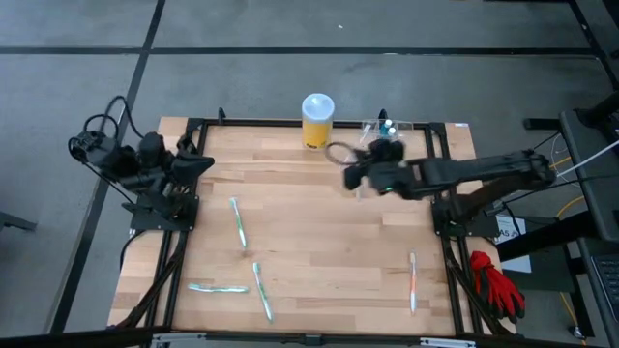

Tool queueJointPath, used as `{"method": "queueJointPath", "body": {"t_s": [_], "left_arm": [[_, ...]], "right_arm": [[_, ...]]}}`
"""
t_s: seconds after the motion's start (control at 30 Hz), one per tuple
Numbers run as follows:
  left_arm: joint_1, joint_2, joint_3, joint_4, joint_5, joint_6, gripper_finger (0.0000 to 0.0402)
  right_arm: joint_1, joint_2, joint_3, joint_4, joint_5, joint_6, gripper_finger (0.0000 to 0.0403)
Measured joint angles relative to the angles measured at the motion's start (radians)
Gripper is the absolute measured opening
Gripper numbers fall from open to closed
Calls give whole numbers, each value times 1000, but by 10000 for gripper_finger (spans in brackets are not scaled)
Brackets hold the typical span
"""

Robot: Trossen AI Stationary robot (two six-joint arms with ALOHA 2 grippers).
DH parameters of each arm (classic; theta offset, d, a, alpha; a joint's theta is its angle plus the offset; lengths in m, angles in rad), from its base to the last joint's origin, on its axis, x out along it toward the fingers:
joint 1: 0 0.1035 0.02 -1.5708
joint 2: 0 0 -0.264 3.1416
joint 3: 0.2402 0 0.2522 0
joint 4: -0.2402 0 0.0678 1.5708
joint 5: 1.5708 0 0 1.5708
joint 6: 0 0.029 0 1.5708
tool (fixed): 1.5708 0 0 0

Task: Pick & Place toothbrushing station
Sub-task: Put the left orange toothbrush into the transparent organizer

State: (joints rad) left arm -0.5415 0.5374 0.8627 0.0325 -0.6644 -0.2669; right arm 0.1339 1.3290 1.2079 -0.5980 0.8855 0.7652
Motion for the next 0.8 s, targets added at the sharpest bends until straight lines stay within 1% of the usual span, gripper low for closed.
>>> {"method": "queueJointPath", "body": {"t_s": [0.07, 0.2, 0.33, 0.4, 0.47, 0.57, 0.63, 0.73, 0.8], "left_arm": [[0, -10, 0, 23, 7, 28, 8], [0, -26, 0, 25, -1, 44, 8], [0, -28, 0, 25, -25, 53, 8], [0, -28, 0, 25, -35, 53, 8], [0, -28, 0, 25, -57, 51, 8], [0, -28, 0, 25, -90, 48, 8], [0, -28, 0, 26, -107, 48, 8], [0, -28, 0, 26, -126, 45, 8], [0, -28, 0, 27, -129, 45, 8]], "right_arm": [[-1, -89, -55, 5, 56, -14, 1], [-1, -279, -163, 19, 227, 0, 0], [-1, -439, -250, 22, 381, -41, 0], [-4, -496, -286, 22, 434, -68, 0], [-29, -535, -311, 22, 456, -97, 0], [-94, -568, -335, 24, 465, -137, 0], [-155, -570, -354, 46, 443, -175, 0], [-258, -569, -391, 145, 338, -265, 0], [-325, -569, -435, 304, 248, -379, 0]]}}
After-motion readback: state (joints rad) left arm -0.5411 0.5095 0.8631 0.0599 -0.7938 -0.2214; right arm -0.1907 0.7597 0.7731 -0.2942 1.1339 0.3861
